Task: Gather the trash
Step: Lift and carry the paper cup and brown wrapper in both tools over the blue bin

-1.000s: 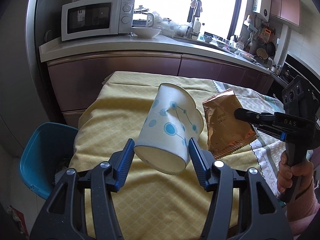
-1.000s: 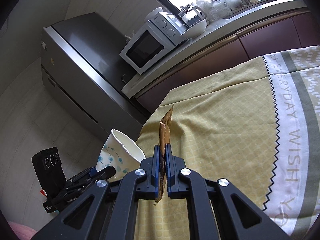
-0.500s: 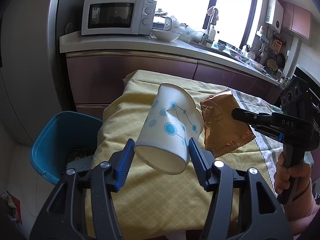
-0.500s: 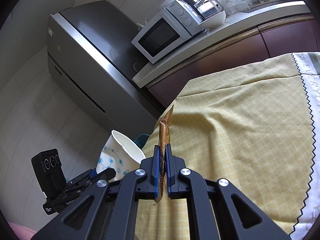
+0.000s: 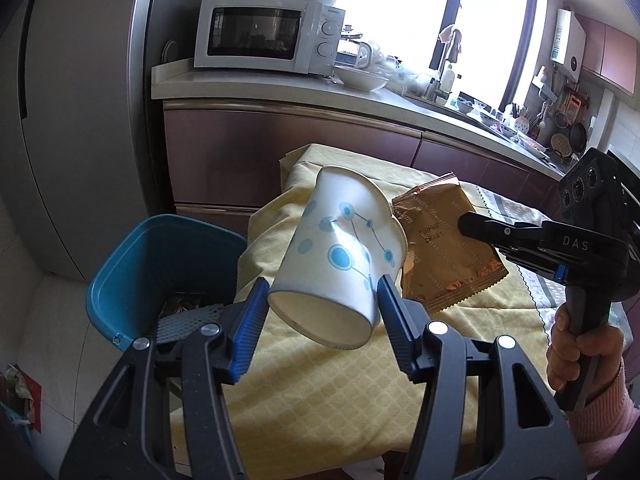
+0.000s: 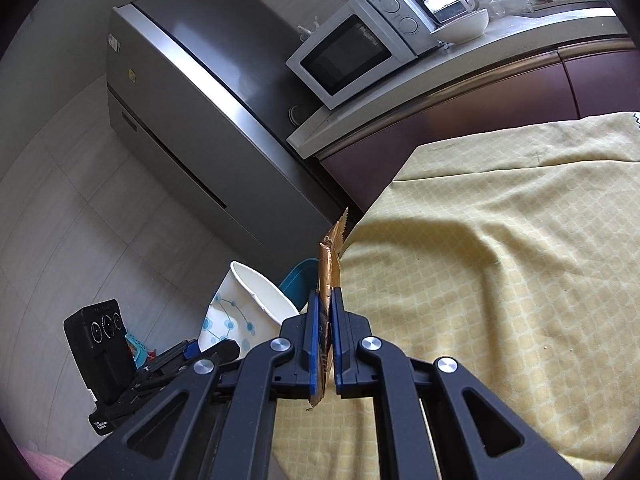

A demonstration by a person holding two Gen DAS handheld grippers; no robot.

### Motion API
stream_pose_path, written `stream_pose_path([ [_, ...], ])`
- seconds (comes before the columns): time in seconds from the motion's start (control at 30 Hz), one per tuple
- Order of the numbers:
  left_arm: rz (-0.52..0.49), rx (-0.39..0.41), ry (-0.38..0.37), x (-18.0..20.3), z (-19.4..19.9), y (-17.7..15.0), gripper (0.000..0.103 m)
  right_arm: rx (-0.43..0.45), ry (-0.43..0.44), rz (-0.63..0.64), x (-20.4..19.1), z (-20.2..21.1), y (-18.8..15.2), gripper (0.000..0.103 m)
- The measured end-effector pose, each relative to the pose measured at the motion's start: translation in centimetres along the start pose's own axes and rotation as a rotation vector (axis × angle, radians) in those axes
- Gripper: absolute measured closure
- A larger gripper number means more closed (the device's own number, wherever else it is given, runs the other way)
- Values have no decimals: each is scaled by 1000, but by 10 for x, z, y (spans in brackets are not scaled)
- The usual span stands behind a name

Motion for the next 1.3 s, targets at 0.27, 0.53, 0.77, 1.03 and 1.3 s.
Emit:
stream_pose_path([
  [0.27,21,10,21,-12,5,-1,48,-26,22,16,-12,-18,4,98],
  [0.53,37,18,39,-20,6,1,48,-40,36,35,-21,-29,8,98],
  [0.77,44,20,50,-25,7,0,48,-48,45,41,-25,-35,10,98],
  [1.03,61,26,68,-30,9,-2,48,-67,54,58,-32,-46,13,98],
  [1.3,84,32,91,-43,13,-2,48,-88,61,85,-42,-62,17,98],
])
Point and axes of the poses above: each gripper's, at about its wrist camera, not at the fingertips, and z roughly against the way its jaws point, x to its right, y to its top, the point moved 1 cm from there along -z, roughly the way its jaws point, and after that the axes turned 4 degrees about y, right-handed, at the moved point
